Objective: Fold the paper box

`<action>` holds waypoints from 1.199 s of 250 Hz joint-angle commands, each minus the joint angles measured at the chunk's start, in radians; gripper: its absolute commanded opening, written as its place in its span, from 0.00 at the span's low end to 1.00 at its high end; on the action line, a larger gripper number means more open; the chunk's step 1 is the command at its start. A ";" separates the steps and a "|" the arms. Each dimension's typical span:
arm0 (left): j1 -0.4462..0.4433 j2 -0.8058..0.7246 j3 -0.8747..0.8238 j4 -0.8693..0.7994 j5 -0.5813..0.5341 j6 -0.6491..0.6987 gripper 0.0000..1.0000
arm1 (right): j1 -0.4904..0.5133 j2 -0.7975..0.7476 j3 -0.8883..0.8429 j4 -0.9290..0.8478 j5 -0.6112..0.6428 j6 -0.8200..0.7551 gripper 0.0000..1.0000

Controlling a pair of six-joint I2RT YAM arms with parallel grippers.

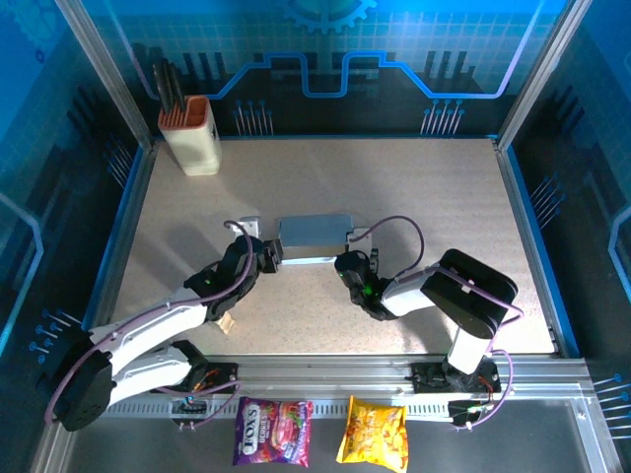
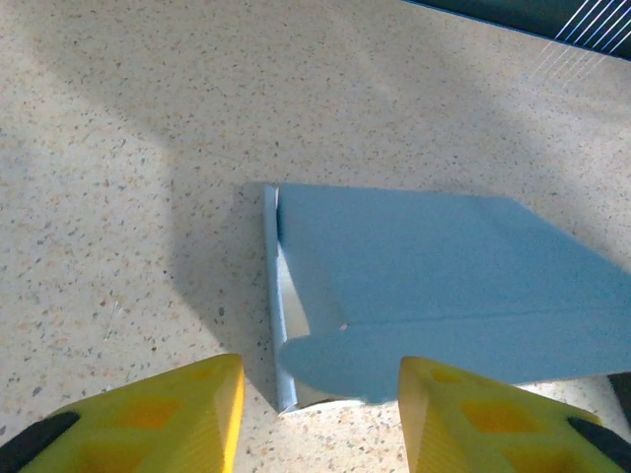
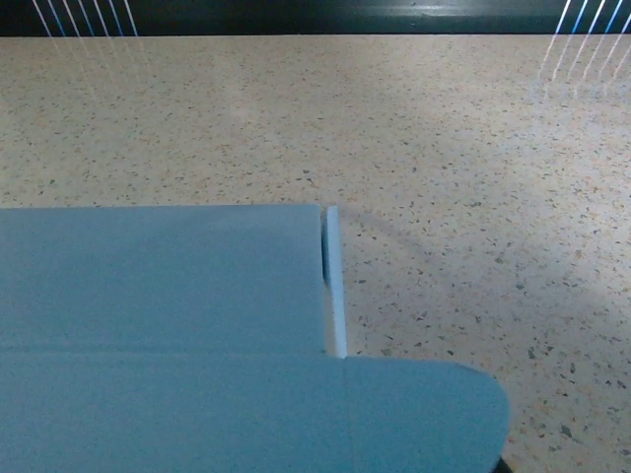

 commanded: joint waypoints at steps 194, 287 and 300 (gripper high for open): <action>0.044 0.485 0.356 -0.214 0.273 -0.036 0.40 | 0.011 -0.459 -0.010 -0.691 -0.270 0.058 0.35; 0.045 0.578 0.327 -0.191 0.291 -0.047 0.39 | -0.175 -0.449 0.227 -0.946 -0.613 0.043 0.36; 0.046 0.591 0.327 -0.190 0.297 -0.051 0.39 | -0.206 -0.410 0.265 -0.970 -0.676 0.041 0.36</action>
